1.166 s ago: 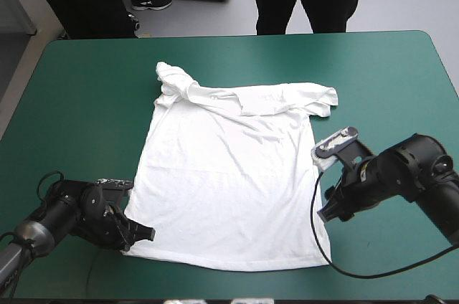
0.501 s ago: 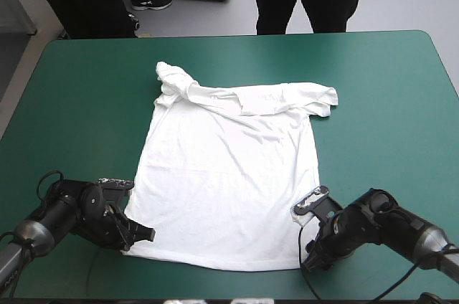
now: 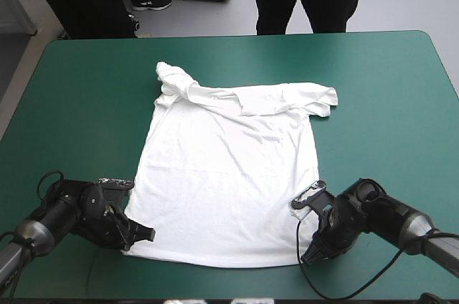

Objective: Fold the cloth

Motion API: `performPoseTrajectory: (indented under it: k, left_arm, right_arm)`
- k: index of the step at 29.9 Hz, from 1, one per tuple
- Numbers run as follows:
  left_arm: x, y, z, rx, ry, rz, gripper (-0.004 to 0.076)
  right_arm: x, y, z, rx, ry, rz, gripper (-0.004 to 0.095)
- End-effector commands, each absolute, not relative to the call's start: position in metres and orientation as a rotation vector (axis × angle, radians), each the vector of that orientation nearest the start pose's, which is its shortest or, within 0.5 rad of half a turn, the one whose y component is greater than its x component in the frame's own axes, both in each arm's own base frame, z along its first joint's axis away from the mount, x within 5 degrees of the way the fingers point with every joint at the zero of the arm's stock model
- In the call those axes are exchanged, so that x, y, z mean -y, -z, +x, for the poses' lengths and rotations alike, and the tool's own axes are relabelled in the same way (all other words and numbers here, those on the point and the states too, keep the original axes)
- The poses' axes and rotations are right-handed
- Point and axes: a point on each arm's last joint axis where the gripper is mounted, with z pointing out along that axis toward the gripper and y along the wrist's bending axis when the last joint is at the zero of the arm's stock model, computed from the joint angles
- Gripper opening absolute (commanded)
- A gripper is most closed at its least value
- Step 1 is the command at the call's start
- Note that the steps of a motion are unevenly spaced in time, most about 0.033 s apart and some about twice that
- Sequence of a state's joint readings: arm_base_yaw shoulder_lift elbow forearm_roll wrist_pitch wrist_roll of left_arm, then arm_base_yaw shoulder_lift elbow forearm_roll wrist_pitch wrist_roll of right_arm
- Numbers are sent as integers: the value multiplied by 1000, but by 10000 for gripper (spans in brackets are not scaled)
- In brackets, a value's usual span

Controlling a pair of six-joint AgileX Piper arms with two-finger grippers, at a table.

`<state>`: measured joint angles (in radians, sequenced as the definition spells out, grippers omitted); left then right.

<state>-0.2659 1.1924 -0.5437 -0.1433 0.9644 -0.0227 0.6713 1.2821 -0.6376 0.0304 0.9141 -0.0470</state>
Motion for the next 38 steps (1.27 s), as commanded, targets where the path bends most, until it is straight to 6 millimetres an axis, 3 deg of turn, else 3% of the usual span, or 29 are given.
performPoseTrajectory:
  k: [1,6,11,17,25,30,38]
  left_arm:
    - [60,-187,154,-3083,296,171,-17]
    - [64,-205,169,-3011,314,185,-17]
    - [69,-241,186,-2898,337,233,-17]
    - [75,-316,205,-2665,373,278,-17]
    - [76,-441,206,-2269,395,343,-17]
    - [71,-514,189,-2007,396,351,-17]
    - [57,-598,151,-1586,350,332,-17]
  right_arm:
    - [-128,-184,148,-2883,-184,-994,0]
    - [-132,-192,154,-2848,-180,-1002,-17]
    - [-139,-233,172,-2735,-137,-981,-17]
    - [-144,-315,193,-2533,-63,-932,-17]
    - [-131,-441,207,-2213,6,-744,-18]
    - [-108,-520,195,-1972,24,-584,-17]
    - [-73,-603,161,-1634,37,-404,-17]
